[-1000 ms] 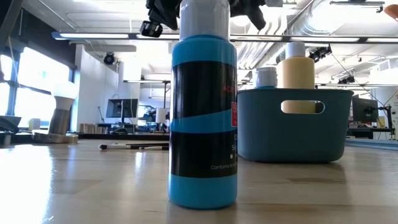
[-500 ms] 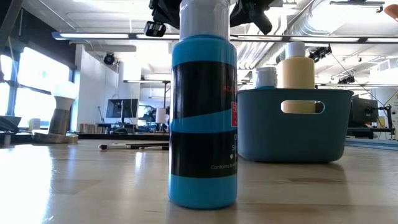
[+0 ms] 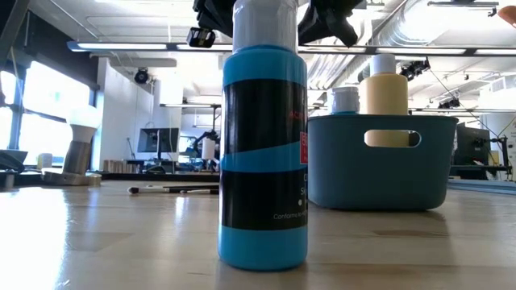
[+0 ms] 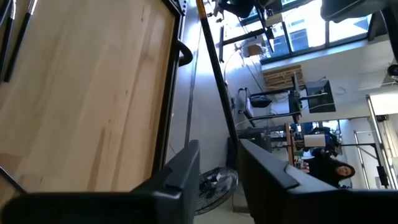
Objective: Pick & Place Paint Supplies
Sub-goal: Put the black and gold paint brush into the green cup
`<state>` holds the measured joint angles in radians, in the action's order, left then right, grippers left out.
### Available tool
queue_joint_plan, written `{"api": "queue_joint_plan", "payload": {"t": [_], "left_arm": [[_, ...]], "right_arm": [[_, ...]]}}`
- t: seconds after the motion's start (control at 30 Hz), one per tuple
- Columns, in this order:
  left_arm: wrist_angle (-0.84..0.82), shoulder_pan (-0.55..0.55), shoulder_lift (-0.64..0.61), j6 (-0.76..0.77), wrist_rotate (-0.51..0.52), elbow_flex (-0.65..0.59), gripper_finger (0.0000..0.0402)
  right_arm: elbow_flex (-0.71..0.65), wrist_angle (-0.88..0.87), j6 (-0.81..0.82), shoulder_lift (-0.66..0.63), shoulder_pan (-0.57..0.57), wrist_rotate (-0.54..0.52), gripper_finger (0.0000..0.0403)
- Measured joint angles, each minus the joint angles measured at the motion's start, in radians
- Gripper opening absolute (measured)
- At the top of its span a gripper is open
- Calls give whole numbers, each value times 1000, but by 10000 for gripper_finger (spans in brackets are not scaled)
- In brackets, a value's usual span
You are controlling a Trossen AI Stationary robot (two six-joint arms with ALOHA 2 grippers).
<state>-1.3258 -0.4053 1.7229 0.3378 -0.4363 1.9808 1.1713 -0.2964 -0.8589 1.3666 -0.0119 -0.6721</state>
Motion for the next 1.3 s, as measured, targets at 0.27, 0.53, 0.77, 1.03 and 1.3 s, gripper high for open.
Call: {"api": "queue_joint_plan", "payload": {"t": [0.27, 0.53, 0.77, 1.03, 1.3], "left_arm": [[0, 0, -1, 0, -21, 0, 0], [0, 0, -1, 0, -32, 0, 0], [0, 0, -1, 0, -34, 1, 0], [0, 0, -1, 0, -35, 1, 0], [0, 0, -1, 0, -57, 1, 0]], "right_arm": [[0, 55, 0, 0, -1, 1, 172], [0, 66, -1, 17, 36, 55, 174], [0, 94, -47, 60, 59, 68, 159], [0, 141, -92, 62, 60, 55, 119], [0, 149, -114, 62, 67, 55, 61]]}}
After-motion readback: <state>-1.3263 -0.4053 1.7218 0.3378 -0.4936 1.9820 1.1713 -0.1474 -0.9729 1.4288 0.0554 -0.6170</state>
